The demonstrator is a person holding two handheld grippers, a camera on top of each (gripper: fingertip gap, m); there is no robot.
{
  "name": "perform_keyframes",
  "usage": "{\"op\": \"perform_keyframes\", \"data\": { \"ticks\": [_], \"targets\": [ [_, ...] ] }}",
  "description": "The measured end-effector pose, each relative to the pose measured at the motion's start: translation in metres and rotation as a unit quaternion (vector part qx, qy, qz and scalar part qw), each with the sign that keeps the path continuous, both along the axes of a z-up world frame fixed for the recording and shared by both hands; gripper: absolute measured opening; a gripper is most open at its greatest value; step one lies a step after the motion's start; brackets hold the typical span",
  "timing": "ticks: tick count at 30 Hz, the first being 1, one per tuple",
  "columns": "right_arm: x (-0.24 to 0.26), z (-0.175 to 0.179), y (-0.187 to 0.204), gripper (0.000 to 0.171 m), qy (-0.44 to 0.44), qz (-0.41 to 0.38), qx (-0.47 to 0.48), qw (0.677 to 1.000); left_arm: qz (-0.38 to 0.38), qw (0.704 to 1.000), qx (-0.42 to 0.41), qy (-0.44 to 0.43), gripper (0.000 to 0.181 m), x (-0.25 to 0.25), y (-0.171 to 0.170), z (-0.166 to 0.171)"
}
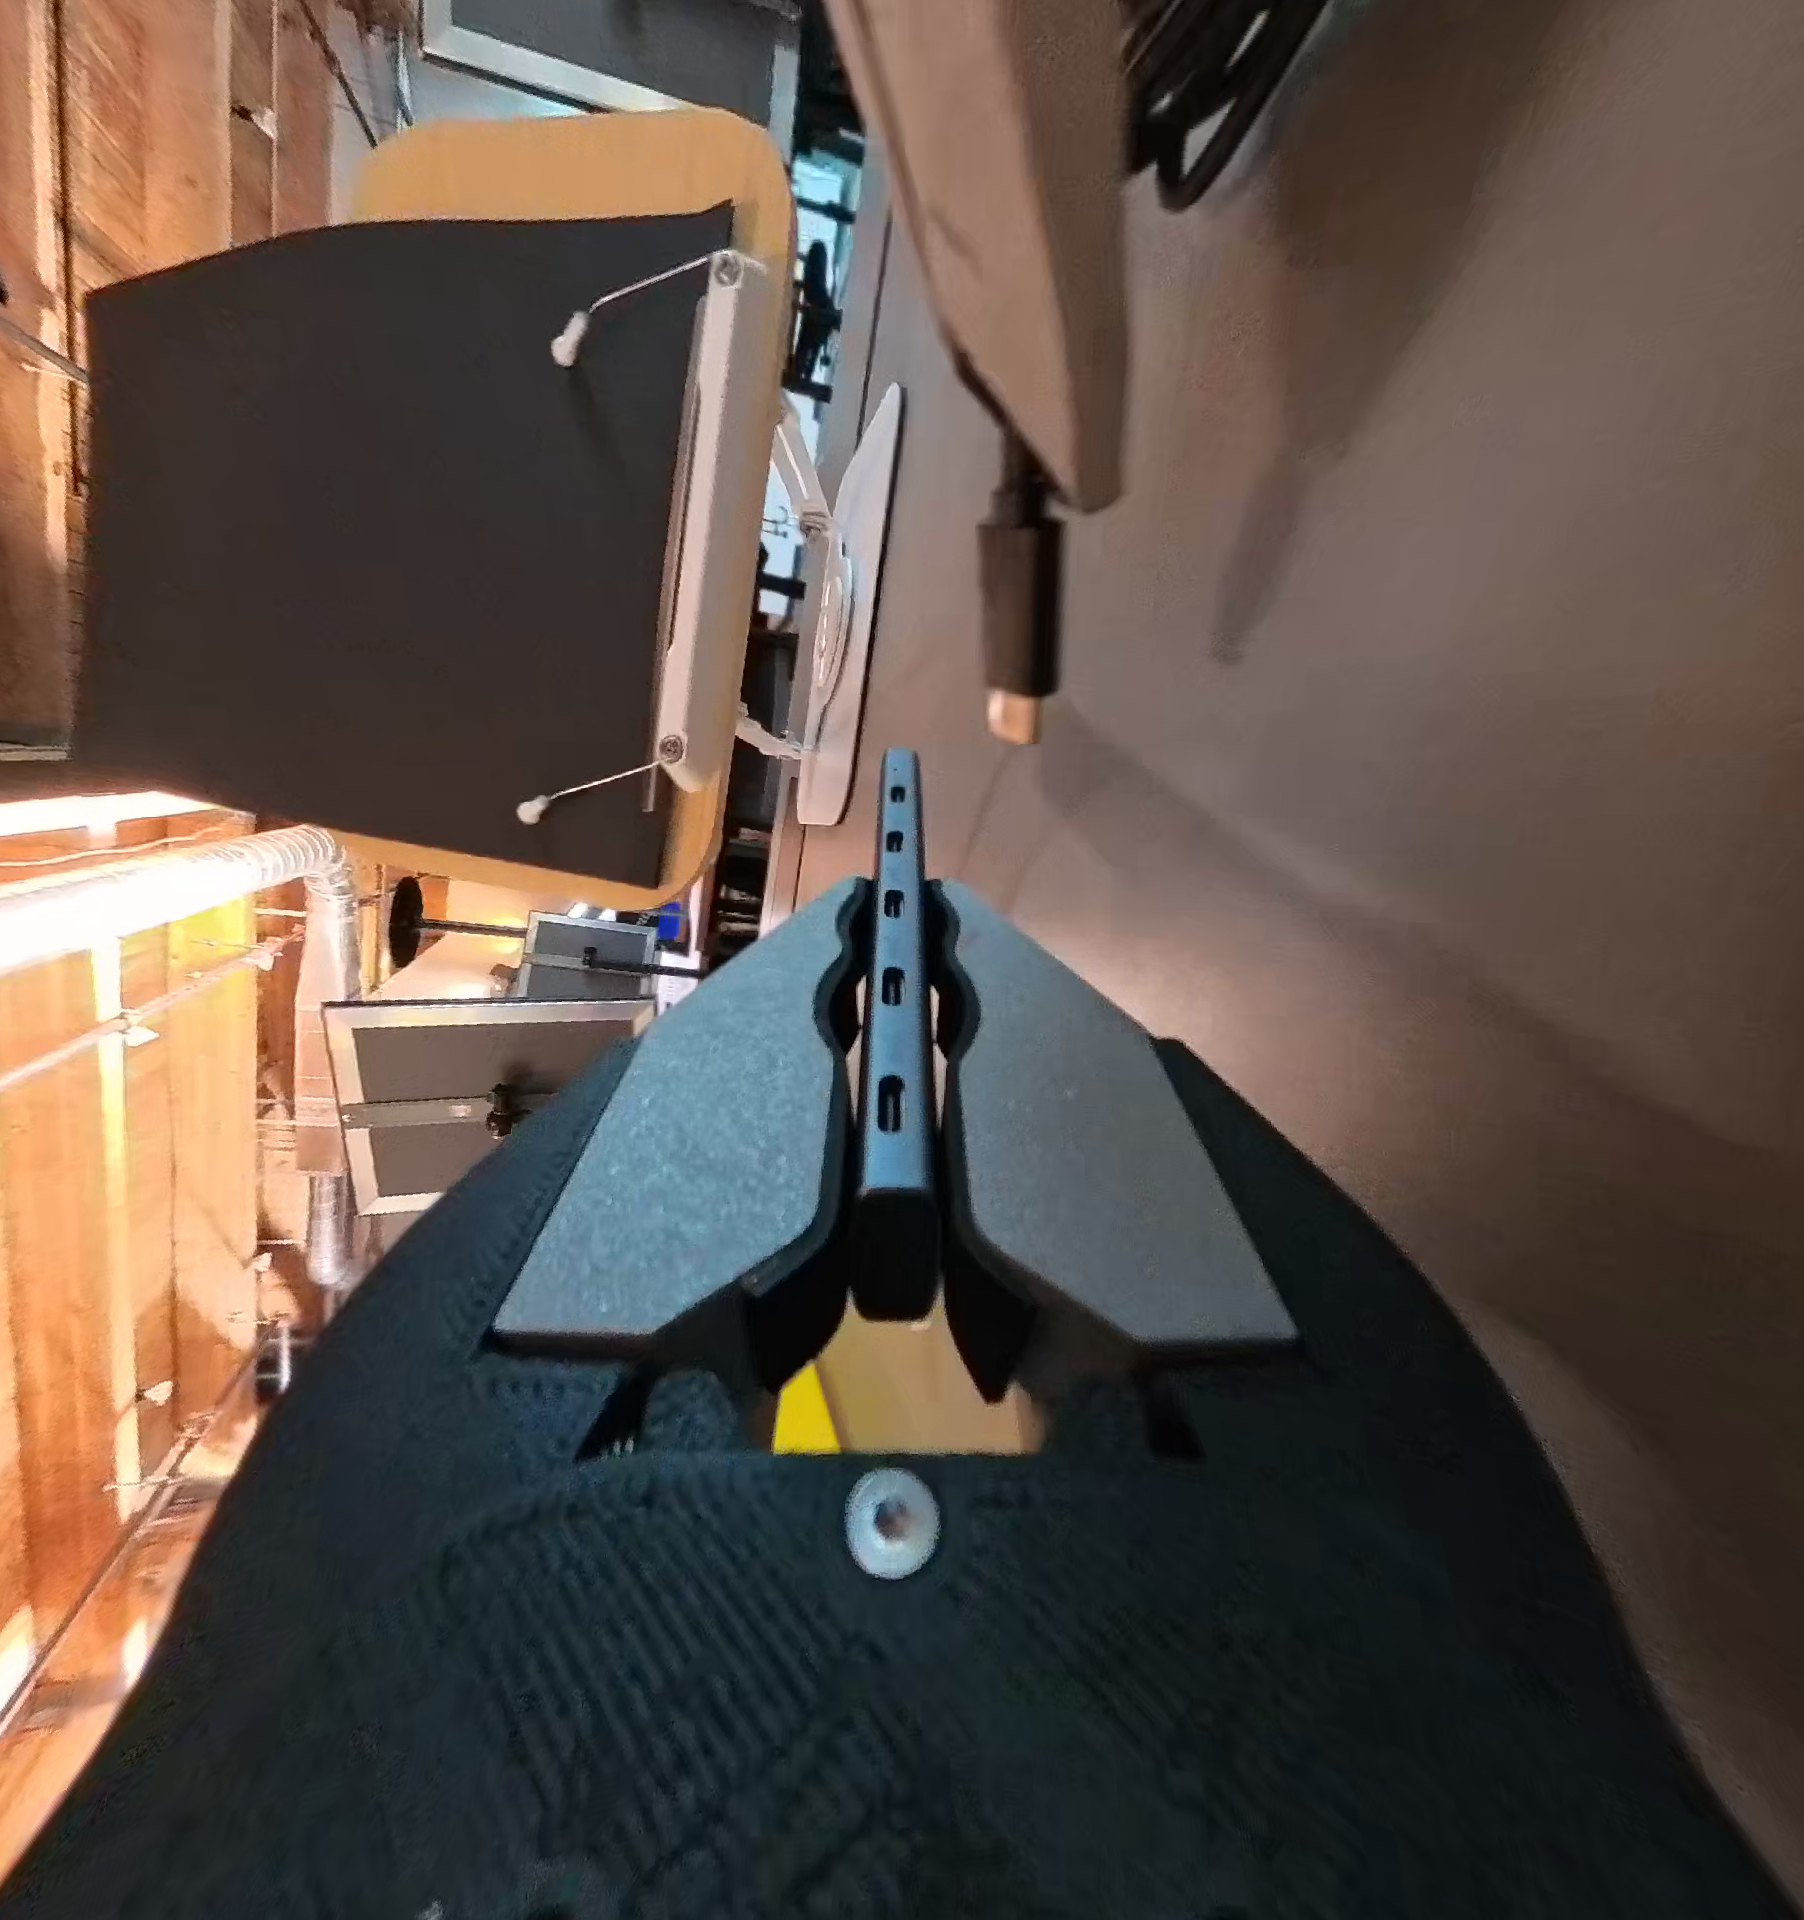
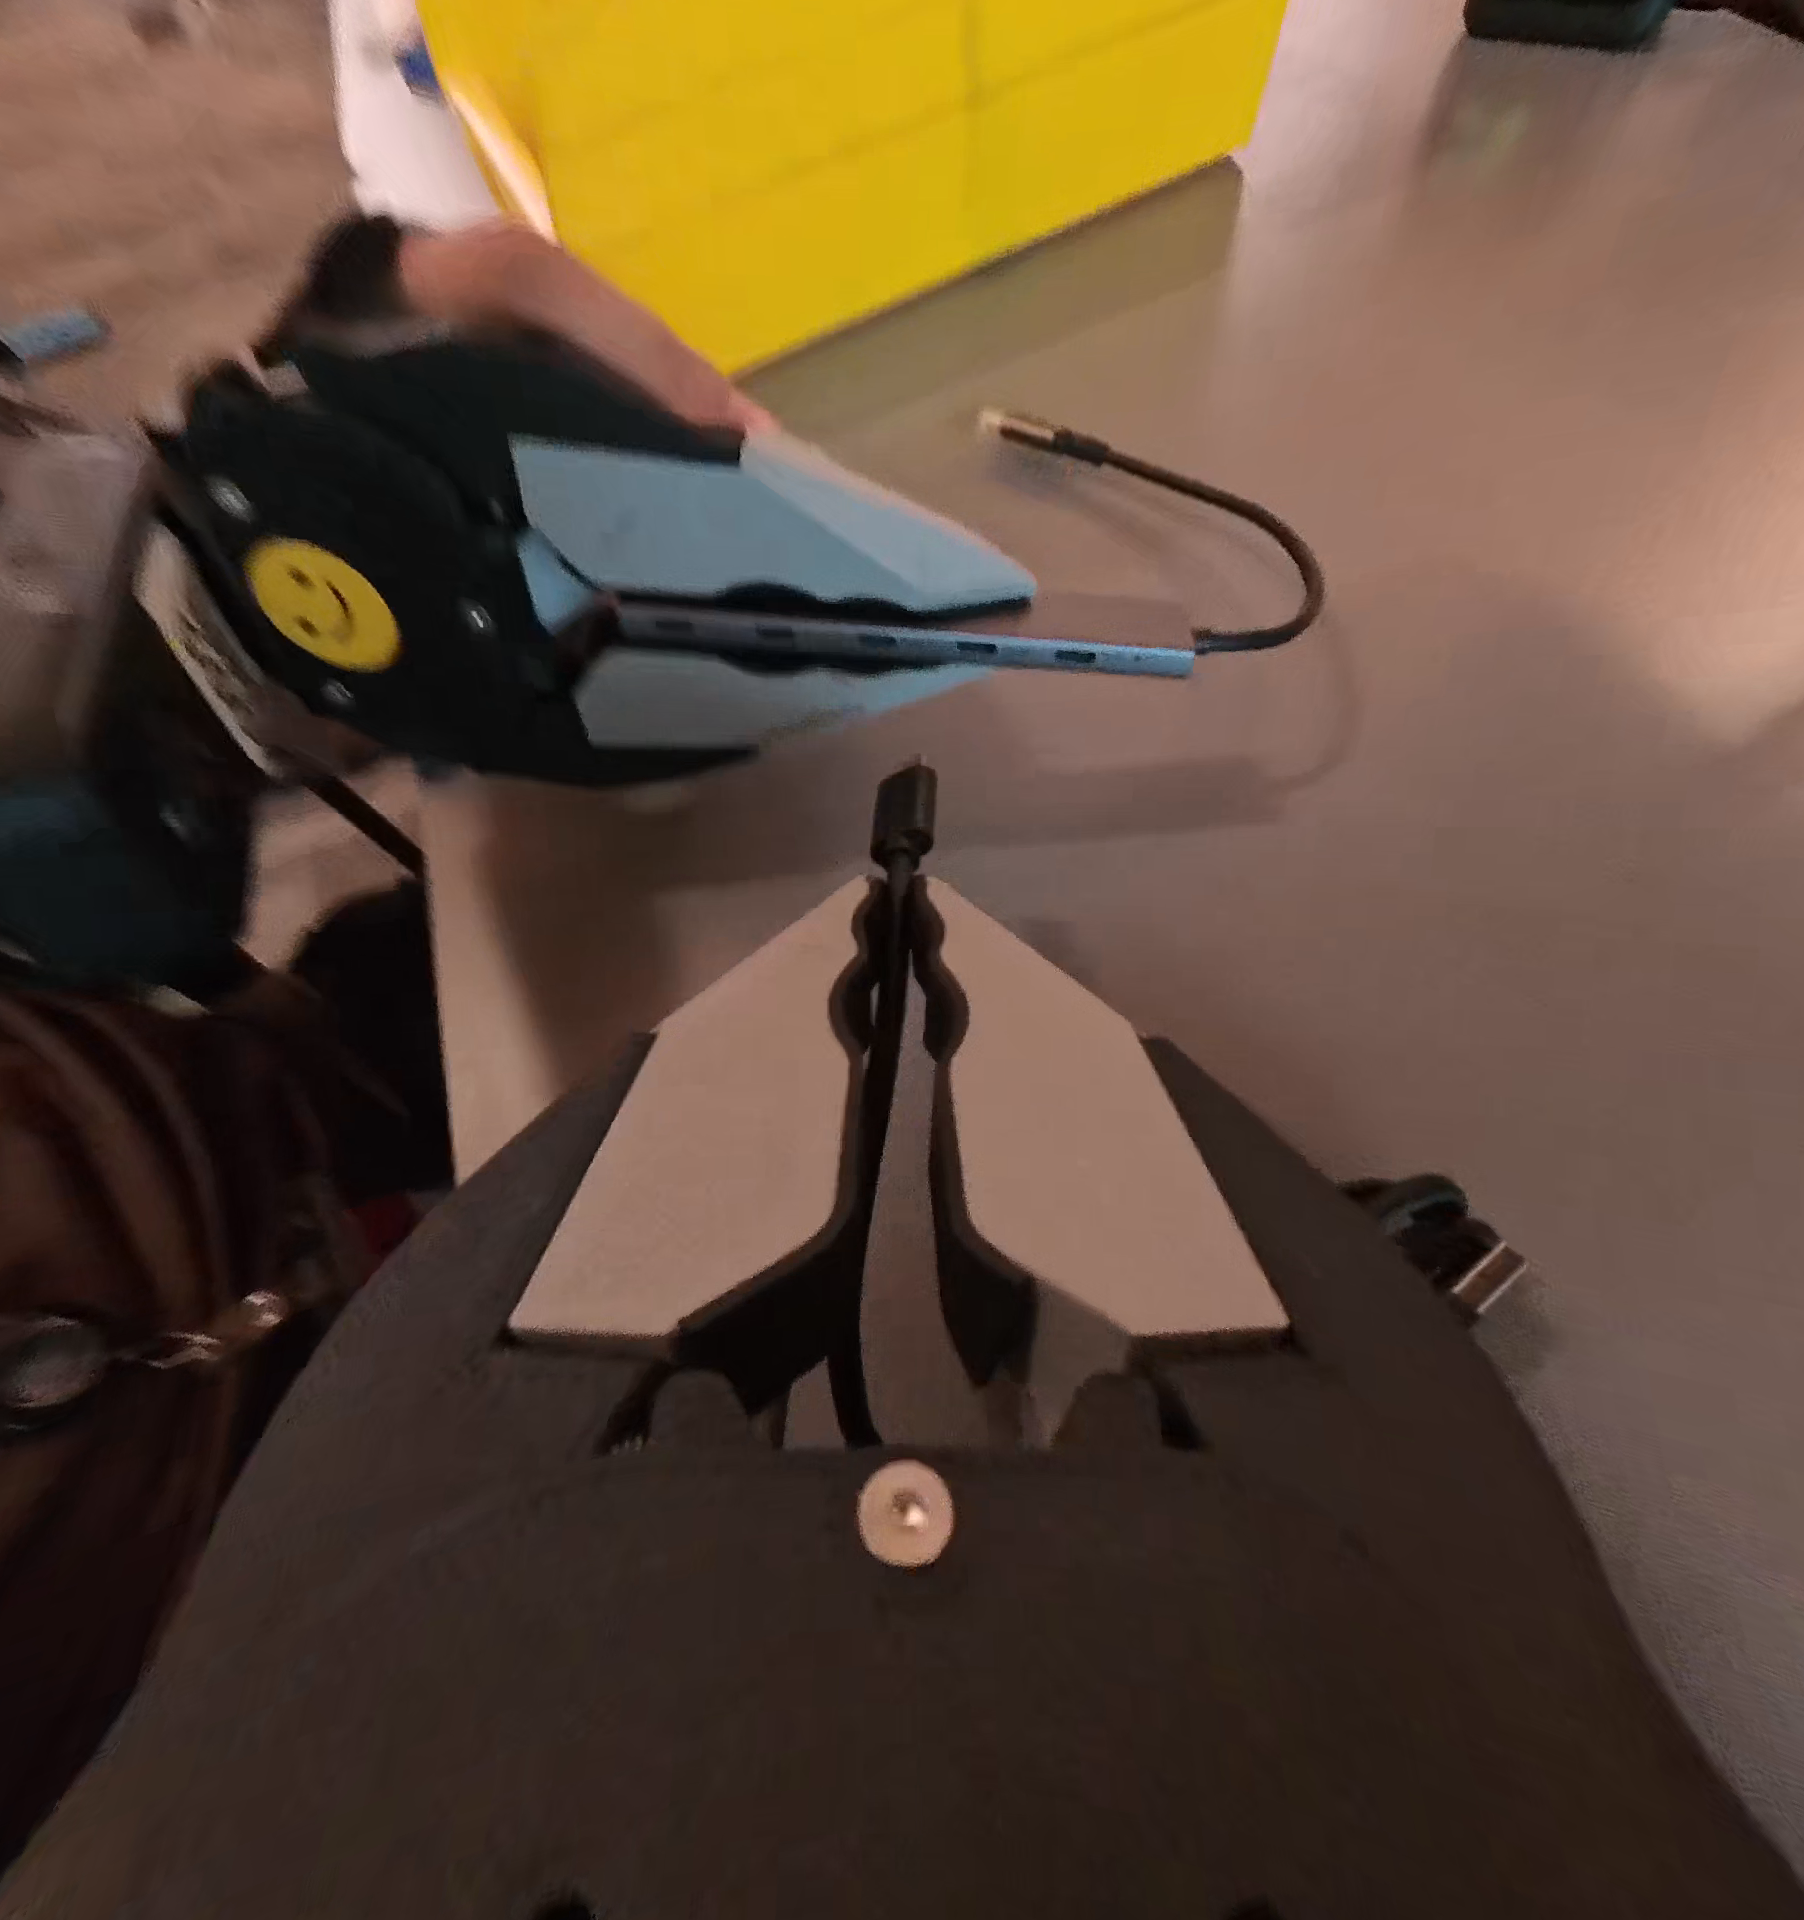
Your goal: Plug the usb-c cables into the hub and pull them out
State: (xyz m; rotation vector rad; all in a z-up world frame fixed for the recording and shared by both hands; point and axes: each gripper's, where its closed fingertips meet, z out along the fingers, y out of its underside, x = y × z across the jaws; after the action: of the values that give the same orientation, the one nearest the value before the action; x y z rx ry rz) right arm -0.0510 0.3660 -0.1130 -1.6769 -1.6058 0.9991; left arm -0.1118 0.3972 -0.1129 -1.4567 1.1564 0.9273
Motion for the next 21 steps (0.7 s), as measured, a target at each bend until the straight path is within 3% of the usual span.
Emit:
{"op": "perform_keyframes", "data": {
  "ticks": [6, 21],
  "targets": [
    [-0.007, 0.011, 0.002, 0.001, 0.061, -0.020, -0.100, 0.993, -0.002, 1.000, 0.006, 0.005, 0.007, 0.001, 0.000, 0.002],
    [-0.018, 0.008, 0.005, 0.000, 0.084, -0.053, -0.108, 0.989, -0.006, 1.000, 0.009, 0.017, 0.007, 0.004, -0.001, 0.001]
  ]
}}
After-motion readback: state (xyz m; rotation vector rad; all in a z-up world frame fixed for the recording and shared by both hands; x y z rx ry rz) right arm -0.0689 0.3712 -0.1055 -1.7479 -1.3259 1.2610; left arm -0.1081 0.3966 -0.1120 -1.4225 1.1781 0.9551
